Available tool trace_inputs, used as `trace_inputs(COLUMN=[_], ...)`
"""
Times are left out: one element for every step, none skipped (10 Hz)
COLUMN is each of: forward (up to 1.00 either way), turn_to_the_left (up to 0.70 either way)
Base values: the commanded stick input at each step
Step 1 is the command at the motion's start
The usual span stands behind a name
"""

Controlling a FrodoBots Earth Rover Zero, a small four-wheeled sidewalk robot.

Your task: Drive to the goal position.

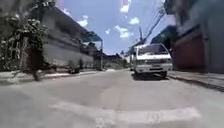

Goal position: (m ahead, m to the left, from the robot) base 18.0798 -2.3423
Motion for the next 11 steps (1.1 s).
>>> trace_inputs(forward=[1.00,1.00,1.00,1.00,1.00,1.00,1.00,1.00,1.00,1.00,1.00], turn_to_the_left=[0.00,0.00,0.00,0.00,0.00,0.00,0.00,0.00,0.00,-0.01,-0.06])
